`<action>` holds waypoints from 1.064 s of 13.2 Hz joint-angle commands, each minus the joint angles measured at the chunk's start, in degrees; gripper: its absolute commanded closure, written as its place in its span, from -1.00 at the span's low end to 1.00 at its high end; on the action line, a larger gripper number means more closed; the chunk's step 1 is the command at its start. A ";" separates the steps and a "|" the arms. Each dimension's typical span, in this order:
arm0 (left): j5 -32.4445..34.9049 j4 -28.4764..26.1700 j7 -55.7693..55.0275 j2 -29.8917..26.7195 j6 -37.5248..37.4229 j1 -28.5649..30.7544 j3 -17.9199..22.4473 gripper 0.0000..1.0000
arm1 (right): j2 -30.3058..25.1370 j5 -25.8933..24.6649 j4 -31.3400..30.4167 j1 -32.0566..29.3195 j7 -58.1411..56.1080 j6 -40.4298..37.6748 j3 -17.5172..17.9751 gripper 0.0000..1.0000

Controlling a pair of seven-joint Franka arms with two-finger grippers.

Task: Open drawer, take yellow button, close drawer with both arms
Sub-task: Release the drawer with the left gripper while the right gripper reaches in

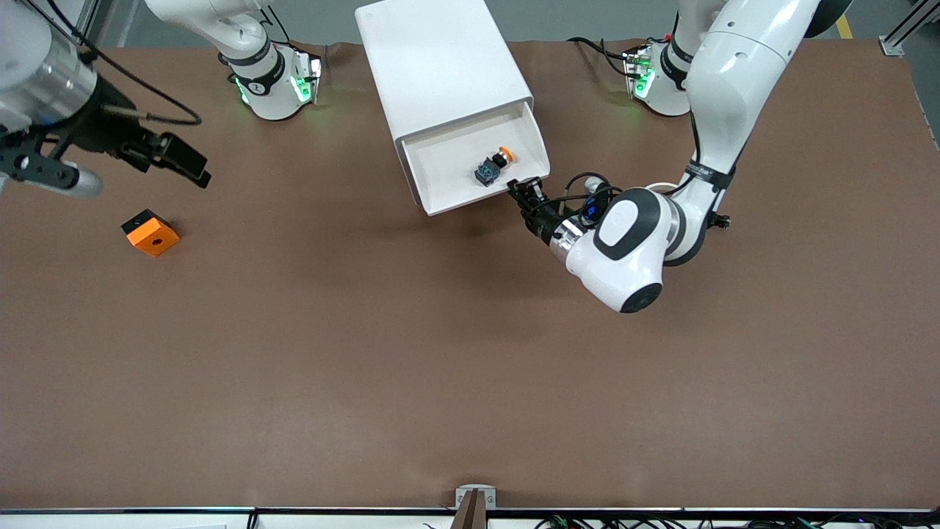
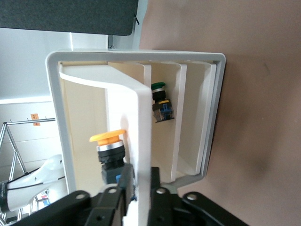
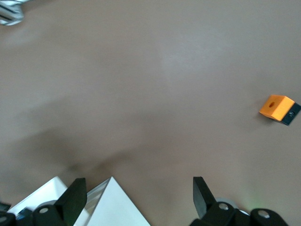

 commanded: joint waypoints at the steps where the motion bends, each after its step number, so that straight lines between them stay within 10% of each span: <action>1: 0.21 2.83 -1.44 0.56 -0.80 0.40 -0.19 -1.00 | 0.48 -0.09 1.32 2.39 7.59 4.30 -0.04 -1.00; 14: 27.37 14.97 22.50 -7.68 -1.14 6.81 0.69 -1.00 | 13.47 -0.62 -0.09 20.67 39.10 14.61 -0.04 -1.00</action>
